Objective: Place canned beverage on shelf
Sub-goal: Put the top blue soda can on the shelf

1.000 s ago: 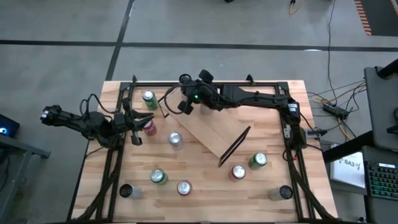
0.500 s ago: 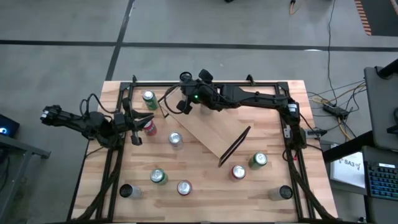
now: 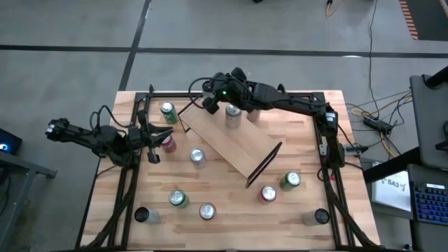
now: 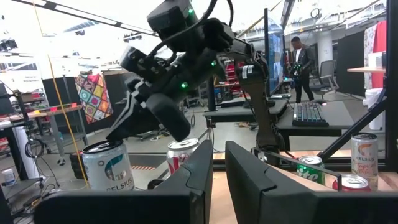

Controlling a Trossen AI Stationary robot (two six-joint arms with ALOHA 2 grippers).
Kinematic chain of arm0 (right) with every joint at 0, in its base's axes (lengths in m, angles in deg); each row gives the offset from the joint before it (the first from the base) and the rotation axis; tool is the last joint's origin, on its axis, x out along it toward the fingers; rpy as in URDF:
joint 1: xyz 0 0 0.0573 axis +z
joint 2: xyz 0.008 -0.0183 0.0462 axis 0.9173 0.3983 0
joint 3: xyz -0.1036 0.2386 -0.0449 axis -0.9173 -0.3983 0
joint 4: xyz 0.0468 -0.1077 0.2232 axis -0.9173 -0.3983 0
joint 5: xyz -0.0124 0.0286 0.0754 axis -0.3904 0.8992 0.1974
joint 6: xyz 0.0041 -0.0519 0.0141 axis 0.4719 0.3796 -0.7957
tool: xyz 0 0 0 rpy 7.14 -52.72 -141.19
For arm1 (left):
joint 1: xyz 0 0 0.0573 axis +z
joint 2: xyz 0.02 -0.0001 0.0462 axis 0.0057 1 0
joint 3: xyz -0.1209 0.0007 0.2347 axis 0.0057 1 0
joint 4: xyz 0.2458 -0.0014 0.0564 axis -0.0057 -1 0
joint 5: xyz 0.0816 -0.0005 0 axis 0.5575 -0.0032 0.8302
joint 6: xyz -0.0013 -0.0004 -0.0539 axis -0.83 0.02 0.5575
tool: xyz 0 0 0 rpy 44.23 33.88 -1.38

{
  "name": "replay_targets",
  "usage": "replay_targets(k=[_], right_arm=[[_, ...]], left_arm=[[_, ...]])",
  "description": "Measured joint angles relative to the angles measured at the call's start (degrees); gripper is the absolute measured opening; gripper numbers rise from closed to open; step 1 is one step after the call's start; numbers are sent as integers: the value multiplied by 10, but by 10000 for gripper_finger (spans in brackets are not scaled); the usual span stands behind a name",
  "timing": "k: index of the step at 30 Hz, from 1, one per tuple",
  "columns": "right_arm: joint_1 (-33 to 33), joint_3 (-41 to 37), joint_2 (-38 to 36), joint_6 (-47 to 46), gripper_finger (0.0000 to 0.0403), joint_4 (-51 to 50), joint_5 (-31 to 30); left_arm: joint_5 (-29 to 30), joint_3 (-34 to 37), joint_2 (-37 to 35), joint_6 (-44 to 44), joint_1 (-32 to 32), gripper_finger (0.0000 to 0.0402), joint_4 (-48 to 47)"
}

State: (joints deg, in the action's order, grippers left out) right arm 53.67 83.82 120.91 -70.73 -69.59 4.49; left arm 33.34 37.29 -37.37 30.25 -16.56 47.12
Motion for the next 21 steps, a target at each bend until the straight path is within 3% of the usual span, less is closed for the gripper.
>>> replay_targets(k=[21], right_arm=[[24,0,-14,3,9,-4,-2]], left_arm=[[0,0,0,-5,0,27,0]])
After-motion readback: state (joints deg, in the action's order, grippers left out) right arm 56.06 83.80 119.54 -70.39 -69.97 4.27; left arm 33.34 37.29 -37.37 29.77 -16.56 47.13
